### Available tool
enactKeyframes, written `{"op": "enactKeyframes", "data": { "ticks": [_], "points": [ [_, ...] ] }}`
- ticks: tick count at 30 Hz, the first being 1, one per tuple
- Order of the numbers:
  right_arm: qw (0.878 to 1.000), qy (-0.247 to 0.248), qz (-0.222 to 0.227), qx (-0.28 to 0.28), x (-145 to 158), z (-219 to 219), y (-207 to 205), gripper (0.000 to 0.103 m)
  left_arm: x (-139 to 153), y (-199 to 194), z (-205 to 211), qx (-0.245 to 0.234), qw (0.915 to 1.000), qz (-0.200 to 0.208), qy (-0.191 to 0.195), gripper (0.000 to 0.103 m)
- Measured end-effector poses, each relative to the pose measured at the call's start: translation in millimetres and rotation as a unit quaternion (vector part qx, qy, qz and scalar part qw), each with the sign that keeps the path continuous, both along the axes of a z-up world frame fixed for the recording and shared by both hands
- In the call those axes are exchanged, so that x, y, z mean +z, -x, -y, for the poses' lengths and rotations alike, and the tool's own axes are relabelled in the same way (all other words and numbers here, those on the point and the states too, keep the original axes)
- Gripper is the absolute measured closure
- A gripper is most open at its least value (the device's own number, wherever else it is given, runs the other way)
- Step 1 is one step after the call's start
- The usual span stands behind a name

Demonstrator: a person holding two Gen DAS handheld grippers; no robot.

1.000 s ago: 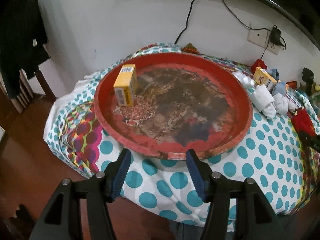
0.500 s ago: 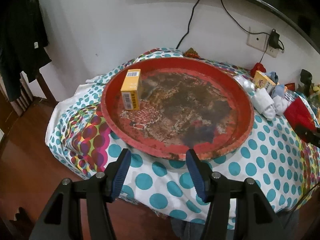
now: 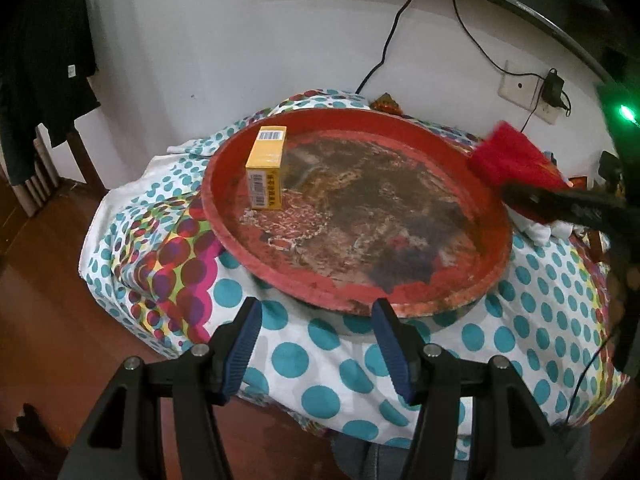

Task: Organize objects
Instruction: 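Carry the red sock into the red tray and open right tool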

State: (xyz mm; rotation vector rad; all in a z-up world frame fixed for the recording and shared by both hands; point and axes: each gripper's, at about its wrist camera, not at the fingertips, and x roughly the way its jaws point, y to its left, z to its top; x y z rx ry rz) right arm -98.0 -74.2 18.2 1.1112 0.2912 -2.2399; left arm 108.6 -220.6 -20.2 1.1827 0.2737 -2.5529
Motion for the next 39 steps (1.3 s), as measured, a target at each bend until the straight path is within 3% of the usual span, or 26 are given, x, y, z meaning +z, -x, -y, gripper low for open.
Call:
{"op": "enactKeyframes", "data": {
  "ticks": [10,20,25,29,34,39],
  "points": [
    [0.999,-0.037,0.037,0.013,-35.4,61.0,36.7,0.062,-6.0,1.0,2.7,-0.002,0.9996,0.002,-0.027,0.044],
    [0.998,-0.038,0.042,0.004,-46.8,63.6,40.4,0.053,-7.8,1.7,-1.1,-0.009,0.9997,0.004,-0.023,0.044],
    [1.000,0.005,0.029,0.002,-24.7,37.6,24.8,0.043,-5.7,1.9,-10.0,-0.017,0.9998,0.001,-0.004,0.044],
    [1.000,0.027,0.014,-0.008,-6.4,7.6,13.3,0.041,-8.1,3.6,-16.0,-0.024,0.9997,0.007,-0.004,0.044],
    [0.998,0.021,-0.010,-0.055,-0.1,-48.5,4.9,0.041,-10.2,5.2,-23.2,-0.032,0.9994,0.012,0.000,0.044],
    [0.994,0.003,-0.005,-0.109,-12.3,-116.5,-0.1,0.040,-12.5,6.6,-34.4,-0.043,0.9989,0.016,0.009,0.044]
  ]
}}
